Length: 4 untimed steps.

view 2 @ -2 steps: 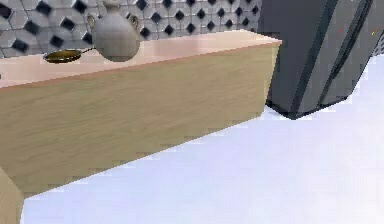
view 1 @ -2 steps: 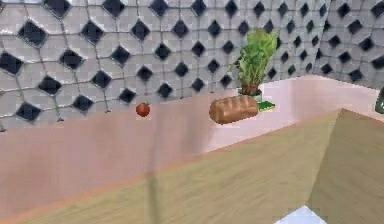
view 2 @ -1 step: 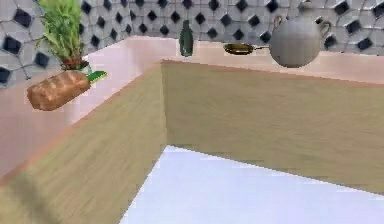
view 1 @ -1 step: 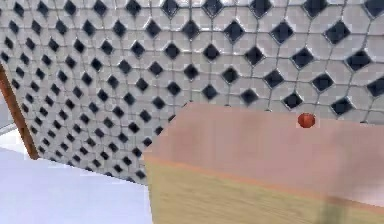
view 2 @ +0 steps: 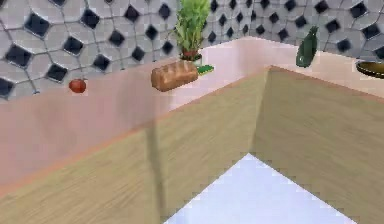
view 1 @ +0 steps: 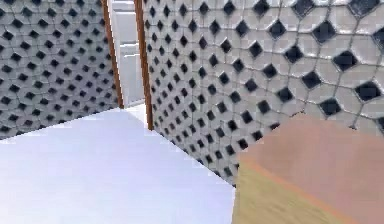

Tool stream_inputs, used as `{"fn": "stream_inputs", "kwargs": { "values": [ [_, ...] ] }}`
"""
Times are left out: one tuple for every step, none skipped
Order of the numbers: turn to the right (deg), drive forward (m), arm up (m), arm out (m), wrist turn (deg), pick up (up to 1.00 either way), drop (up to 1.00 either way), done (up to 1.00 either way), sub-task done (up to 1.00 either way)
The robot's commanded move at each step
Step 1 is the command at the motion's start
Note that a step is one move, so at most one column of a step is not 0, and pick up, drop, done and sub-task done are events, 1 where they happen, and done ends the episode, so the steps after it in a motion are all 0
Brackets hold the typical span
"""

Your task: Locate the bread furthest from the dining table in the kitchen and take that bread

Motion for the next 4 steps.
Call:
{"fn": "stream_inputs", "kwargs": {
  "values": [
    [45.0,0.00,0.00,0.00,0.0,0.00,0.00,0.00,0.00],
    [45.0,0.00,0.00,0.00,0.0,0.00,0.00,0.00,0.00],
    [24.0,0.00,0.00,0.00,0.0,0.00,0.00,0.00,0.00],
    [0.0,0.95,0.00,0.00,0.0,0.00,0.00,0.00,0.00]
  ]
}}
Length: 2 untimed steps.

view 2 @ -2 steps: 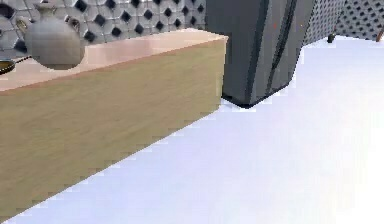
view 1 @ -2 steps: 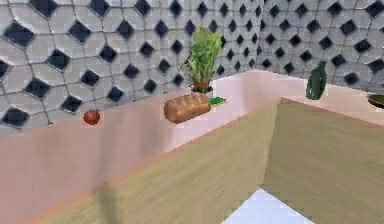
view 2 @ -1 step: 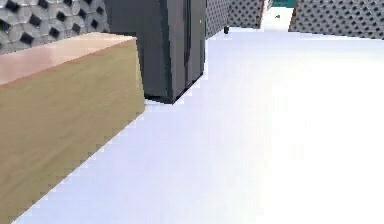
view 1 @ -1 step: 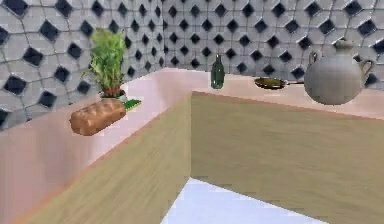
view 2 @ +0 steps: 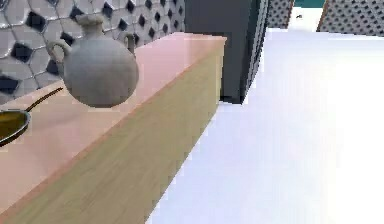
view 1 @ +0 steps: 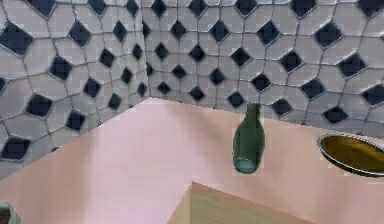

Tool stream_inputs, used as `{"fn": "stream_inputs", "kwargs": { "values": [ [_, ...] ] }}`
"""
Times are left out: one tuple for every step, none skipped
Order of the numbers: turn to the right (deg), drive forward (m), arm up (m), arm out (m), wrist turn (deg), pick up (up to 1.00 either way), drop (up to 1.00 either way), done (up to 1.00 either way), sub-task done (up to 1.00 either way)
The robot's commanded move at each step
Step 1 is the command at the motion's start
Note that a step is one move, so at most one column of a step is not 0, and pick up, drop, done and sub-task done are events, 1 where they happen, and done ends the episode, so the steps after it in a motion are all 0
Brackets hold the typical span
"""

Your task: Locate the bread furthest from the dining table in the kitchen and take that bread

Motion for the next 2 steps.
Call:
{"fn": "stream_inputs", "kwargs": {
  "values": [
    [-45.0,0.00,0.00,0.00,0.0,0.00,0.00,0.00,0.00],
    [-45.0,0.00,0.00,0.00,0.0,0.00,0.00,0.00,0.00]
  ]
}}
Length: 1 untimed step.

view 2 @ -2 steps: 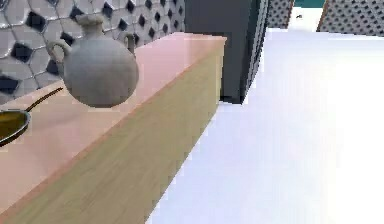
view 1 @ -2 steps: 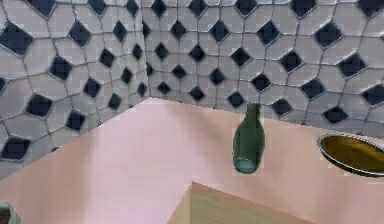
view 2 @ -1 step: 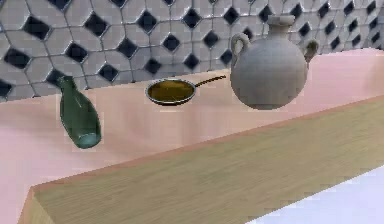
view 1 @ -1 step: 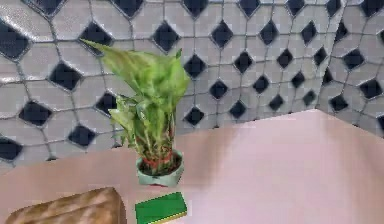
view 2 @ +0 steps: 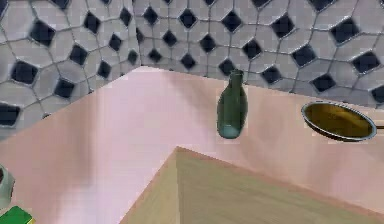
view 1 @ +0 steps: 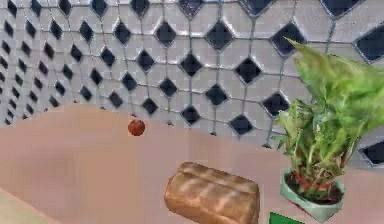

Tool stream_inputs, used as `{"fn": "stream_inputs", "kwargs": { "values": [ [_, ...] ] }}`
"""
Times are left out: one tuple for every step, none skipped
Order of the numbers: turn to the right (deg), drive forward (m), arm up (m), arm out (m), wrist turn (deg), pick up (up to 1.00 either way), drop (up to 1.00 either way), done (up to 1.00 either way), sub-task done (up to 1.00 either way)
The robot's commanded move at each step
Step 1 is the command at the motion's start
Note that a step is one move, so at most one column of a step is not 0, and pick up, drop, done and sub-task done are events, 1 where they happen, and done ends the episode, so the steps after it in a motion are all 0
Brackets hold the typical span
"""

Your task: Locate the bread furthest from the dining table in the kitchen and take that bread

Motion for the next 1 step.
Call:
{"fn": "stream_inputs", "kwargs": {
  "values": [
    [-45.0,0.00,0.00,0.00,0.0,0.00,0.00,0.00,0.00]
  ]
}}
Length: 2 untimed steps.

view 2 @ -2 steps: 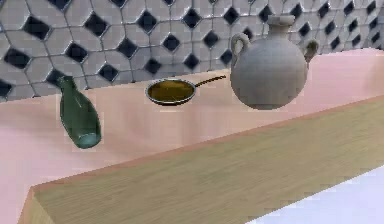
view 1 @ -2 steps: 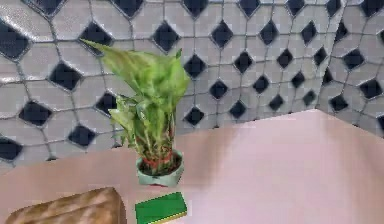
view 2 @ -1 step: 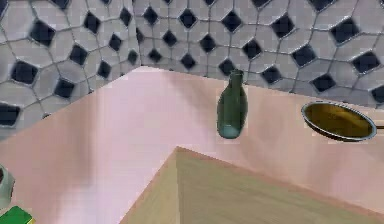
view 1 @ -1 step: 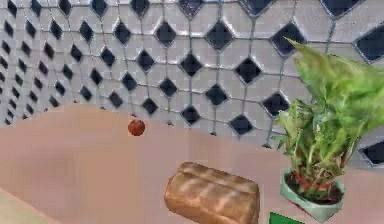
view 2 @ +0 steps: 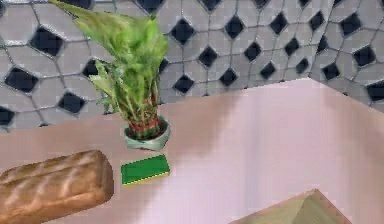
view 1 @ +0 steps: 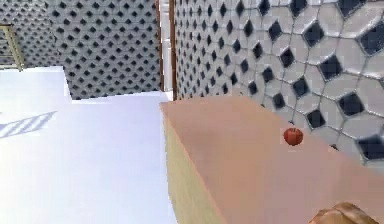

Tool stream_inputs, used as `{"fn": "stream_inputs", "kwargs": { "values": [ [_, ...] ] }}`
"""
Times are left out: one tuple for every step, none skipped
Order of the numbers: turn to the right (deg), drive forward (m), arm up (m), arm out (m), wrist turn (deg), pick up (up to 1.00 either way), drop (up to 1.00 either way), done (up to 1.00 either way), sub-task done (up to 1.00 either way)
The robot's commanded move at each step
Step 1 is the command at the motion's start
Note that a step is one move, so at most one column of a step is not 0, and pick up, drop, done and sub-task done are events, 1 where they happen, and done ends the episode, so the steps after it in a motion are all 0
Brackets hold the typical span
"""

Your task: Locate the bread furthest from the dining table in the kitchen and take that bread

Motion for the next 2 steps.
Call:
{"fn": "stream_inputs", "kwargs": {
  "values": [
    [-30.0,0.00,0.00,0.00,0.0,0.00,0.00,0.00,0.00],
    [0.0,0.00,0.50,0.00,0.0,0.00,0.00,0.00,0.00]
  ]
}}
